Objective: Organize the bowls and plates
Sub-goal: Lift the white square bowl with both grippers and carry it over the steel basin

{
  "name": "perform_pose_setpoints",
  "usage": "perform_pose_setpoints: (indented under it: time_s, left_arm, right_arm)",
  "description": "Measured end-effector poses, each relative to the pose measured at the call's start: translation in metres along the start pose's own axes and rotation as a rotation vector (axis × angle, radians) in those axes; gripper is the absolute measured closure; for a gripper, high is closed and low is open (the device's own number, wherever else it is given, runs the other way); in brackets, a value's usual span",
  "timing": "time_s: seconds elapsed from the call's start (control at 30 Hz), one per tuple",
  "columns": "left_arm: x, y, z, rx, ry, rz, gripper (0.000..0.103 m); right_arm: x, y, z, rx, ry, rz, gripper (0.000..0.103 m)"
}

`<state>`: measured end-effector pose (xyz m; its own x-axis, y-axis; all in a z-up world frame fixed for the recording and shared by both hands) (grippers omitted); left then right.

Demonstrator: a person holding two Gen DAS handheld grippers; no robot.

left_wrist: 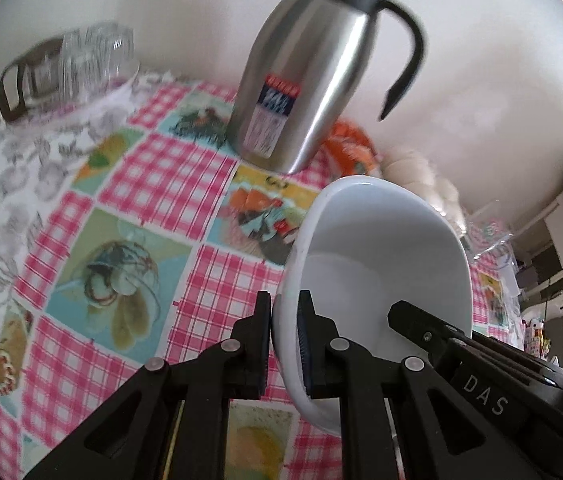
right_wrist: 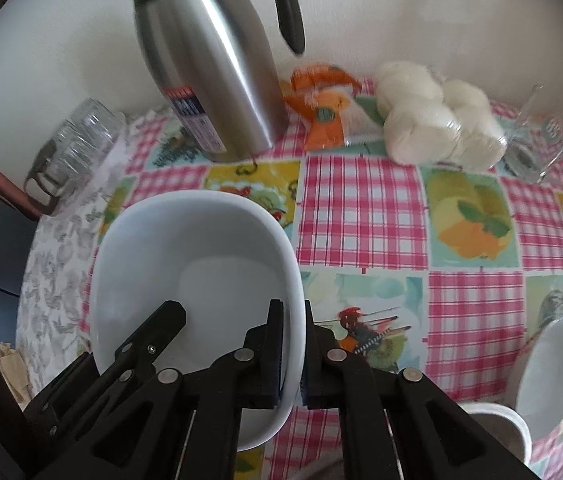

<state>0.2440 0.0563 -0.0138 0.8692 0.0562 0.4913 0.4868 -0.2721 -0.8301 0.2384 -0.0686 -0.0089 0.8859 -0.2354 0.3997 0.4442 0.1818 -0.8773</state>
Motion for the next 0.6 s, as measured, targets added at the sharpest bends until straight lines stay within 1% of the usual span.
perform_pose_setpoints:
  time_s: [0.2,0.3,0.43,0.6]
  left_arm:
    - [0.000,-0.042,-0.026,0.007,0.055,-0.059,0.090]
    - [-0.006,-0.066,-0.041,0.007,0.075,-0.092,0.090]
    - [-0.015,-0.087,-0.059,-0.016,0.100,-0.110,0.090]
    - [-0.029,-0.110,-0.079,-0.017,0.140,-0.141,0.090]
  right_arm:
    - [-0.005,-0.047,-0.003,0.026,0.009,-0.069,0.095]
    - [-0.010,-0.073,-0.007,0.041,0.007,-0.109,0.095]
    - [-0.021,-0.106,-0.016,0.028,0.001,-0.148,0.095]
    - [-0.036,-0.138,-0.029,0.030,-0.005,-0.192,0.095]
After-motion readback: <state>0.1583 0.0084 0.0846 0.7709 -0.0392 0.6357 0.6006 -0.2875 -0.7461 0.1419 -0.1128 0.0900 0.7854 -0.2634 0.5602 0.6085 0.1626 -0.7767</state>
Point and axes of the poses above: each gripper's, at about its wrist camera, not at the fingertips, and y roughly the way its jaws point, z to its left, x to its top, the point moved 4 cm from there along y, roughly the way its jaws point, and after that the axes turned 4 degrees about x, right-handed, at the moved point
